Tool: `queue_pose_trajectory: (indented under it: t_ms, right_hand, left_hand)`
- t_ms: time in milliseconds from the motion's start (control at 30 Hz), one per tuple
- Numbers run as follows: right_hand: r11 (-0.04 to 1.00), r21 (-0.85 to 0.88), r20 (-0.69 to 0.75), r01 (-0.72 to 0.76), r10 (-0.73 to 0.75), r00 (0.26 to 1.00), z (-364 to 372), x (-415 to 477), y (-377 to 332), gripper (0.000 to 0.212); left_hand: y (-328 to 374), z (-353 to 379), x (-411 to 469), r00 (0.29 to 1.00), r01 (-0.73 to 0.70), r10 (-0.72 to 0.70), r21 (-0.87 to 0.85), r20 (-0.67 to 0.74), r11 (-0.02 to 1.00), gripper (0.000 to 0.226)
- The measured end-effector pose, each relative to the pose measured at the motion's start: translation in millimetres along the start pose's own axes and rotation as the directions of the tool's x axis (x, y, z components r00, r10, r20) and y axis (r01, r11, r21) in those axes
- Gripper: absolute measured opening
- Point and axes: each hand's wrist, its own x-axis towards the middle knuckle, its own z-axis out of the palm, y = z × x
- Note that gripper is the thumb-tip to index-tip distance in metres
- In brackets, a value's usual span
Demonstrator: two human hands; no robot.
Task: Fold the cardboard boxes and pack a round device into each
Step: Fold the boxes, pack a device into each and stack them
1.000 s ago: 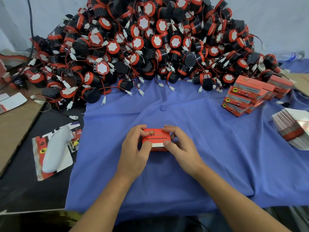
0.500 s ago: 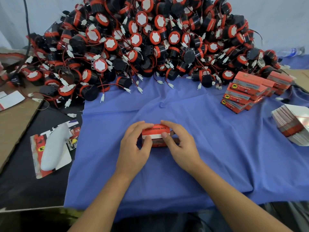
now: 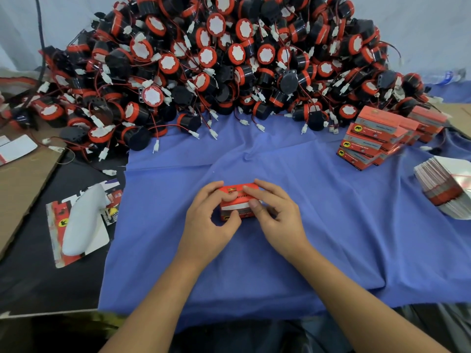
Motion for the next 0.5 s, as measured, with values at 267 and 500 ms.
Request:
queue_pose_trajectory:
  t_ms: [267, 500]
  right_hand:
    - [0.988, -0.135, -0.046, 0.074, -0.081, 0.996, 1, -2, 0, 0.03]
    - [0.951, -0.299, 0.012, 0.079, -0.08, 0.997, 5, -7, -7, 0.032]
  left_hand:
    - [-1, 4, -3, 0.996, -0.038, 0.053, 0.196, -0.07, 0.98, 0.025]
    - [8, 6, -11, 0.991, -0.097, 0.12, 0.319, -0.054, 0.943, 0.025]
